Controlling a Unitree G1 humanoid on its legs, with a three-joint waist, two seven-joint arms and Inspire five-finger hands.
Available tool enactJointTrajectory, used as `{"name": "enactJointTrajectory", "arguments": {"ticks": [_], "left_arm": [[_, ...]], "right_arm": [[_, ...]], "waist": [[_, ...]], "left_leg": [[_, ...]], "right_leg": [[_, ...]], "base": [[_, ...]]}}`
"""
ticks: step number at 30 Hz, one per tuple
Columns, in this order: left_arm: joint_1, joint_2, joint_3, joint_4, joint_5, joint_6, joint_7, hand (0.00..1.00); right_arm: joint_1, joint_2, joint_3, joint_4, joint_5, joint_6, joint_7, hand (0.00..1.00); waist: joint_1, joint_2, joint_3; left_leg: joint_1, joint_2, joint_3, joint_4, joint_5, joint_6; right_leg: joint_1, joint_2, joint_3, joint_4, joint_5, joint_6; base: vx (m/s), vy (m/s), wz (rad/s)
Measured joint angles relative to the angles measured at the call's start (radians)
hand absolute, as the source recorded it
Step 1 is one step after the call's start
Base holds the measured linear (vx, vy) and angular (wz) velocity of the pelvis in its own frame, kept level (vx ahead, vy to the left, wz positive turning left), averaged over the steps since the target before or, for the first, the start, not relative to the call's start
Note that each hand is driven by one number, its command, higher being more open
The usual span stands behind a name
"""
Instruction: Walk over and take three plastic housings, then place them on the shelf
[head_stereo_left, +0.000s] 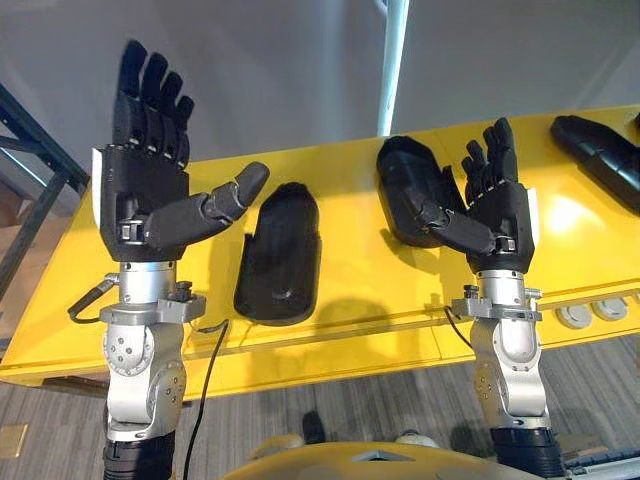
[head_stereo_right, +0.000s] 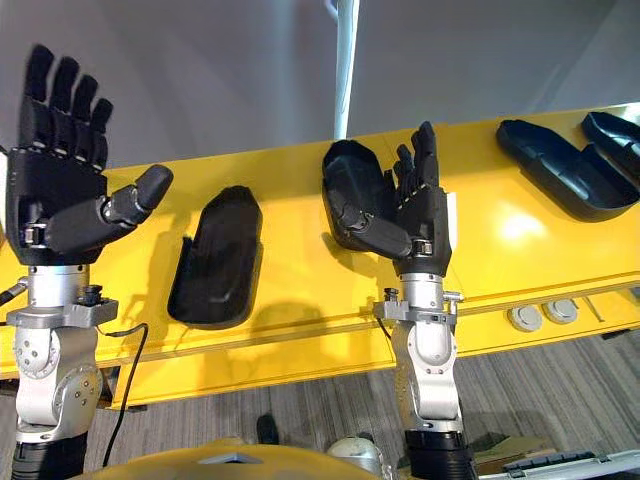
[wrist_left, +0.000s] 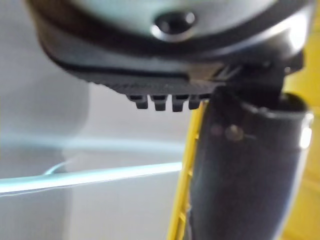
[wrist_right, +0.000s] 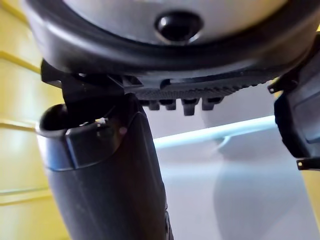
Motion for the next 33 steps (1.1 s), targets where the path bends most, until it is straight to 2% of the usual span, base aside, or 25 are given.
{"name": "enactJointTrajectory", "arguments": {"ticks": [4,5,11,17,21,22,23,24,26,27,31,33], "left_arm": [[0.001,-0.032,0.0,0.0,0.01,-0.061,0.043,1.0],[0.081,-0.11,0.017,0.002,0.047,-0.124,0.104,1.0],[0.082,-0.115,0.005,0.003,0.046,-0.123,0.106,1.0],[0.083,-0.118,-0.113,0.053,0.037,-0.122,0.112,1.0],[0.093,-0.13,-0.176,0.148,0.011,-0.071,0.141,1.0],[0.104,-0.131,-0.183,0.151,0.003,-0.064,0.15,1.0],[0.124,-0.132,-0.19,0.16,0.001,-0.054,0.162,1.0],[0.131,-0.133,-0.19,0.171,0.001,-0.05,0.172,1.0],[0.158,-0.133,-0.181,0.171,0.0,-0.05,0.189,1.0],[0.174,-0.136,-0.173,0.171,-0.002,-0.049,0.195,1.0],[0.198,-0.137,-0.163,0.17,-0.005,-0.05,0.181,1.0],[0.199,-0.139,-0.162,0.168,-0.003,-0.051,0.174,1.0]], "right_arm": [[0.0,0.012,0.002,0.007,-0.007,0.0,-0.004,1.0],[0.0,0.03,-0.001,0.034,0.005,0.0,0.025,1.0],[0.004,0.03,-0.002,0.034,0.005,0.0,0.025,1.0],[0.064,0.031,-0.001,0.047,0.005,-0.007,0.02,1.0],[0.098,0.056,0.0,0.077,0.046,-0.013,0.008,1.0],[0.101,0.062,0.002,0.077,0.056,-0.013,0.008,1.0],[0.106,0.07,0.002,0.077,0.063,-0.014,0.01,1.0],[0.108,0.063,-0.001,0.077,0.067,-0.014,0.019,1.0],[0.108,0.054,-0.003,0.078,0.084,-0.013,0.037,1.0],[0.107,0.054,-0.009,0.077,0.084,-0.014,0.037,1.0],[0.086,0.053,-0.052,0.077,0.099,-0.025,0.048,1.0],[0.083,0.053,-0.066,0.071,0.124,-0.036,0.054,1.0]], "waist": [[0.003,-0.014,-0.01],[0.001,-0.046,-0.051],[0.001,-0.046,-0.051],[-0.001,-0.046,-0.048],[-0.004,-0.046,-0.012],[-0.004,-0.047,-0.007],[-0.004,-0.051,0.01],[0.003,-0.048,0.029],[0.025,-0.032,0.055],[0.028,-0.033,0.058],[0.028,-0.033,0.059],[0.022,-0.042,0.057]], "left_leg": [[0.013,0.0,0.001,0.0,-0.013,0.003],[0.01,0.002,0.037,-0.001,0.002,0.0],[0.008,-0.001,0.028,0.0,0.014,0.009],[-0.023,-0.005,0.016,0.0,0.024,0.018],[-0.022,-0.004,-0.005,0.0,0.016,0.021],[-0.024,-0.003,-0.007,0.002,0.016,0.02],[-0.055,0.003,-0.019,0.063,-0.007,0.013],[-0.127,0.027,-0.032,0.203,-0.066,0.005],[-0.185,0.071,-0.041,0.347,-0.121,-0.007],[-0.184,0.072,-0.052,0.345,-0.12,-0.006],[-0.175,0.056,-0.032,0.321,-0.114,0.003],[-0.142,0.011,-0.007,0.232,-0.099,0.007]], "right_leg": [[0.013,-0.001,-0.009,0.0,0.0,0.0],[0.022,-0.001,-0.042,-0.014,0.0,0.001],[0.019,0.0,-0.04,-0.014,0.0,0.0],[-0.026,-0.001,-0.017,0.017,-0.004,-0.007],[-0.032,-0.003,0.018,0.063,-0.04,-0.042],[-0.032,-0.002,0.017,0.065,-0.044,-0.037],[-0.028,0.0,0.016,0.065,-0.053,-0.025],[-0.028,0.011,0.015,0.063,-0.053,-0.024],[-0.026,0.03,0.016,0.077,-0.05,-0.026],[-0.026,0.029,0.009,0.093,-0.054,-0.031],[-0.041,0.0,0.017,0.127,-0.064,-0.026],[-0.064,-0.045,0.031,0.154,-0.071,-0.012]], "base": [[0.04,0.005,-0.01],[0.0,0.0,0.0],[0.03,0.0,0.04],[0.0,0.006,0.0],[-0.07,0.033,0.11],[-0.07,-0.02,0.26],[-0.06,-0.046,0.34],[-0.06,-0.057,0.29],[-0.06,-0.012,0.08],[-0.03,0.006,0.13],[-0.01,0.035,0.08],[-0.04,0.113,0.02]]}}
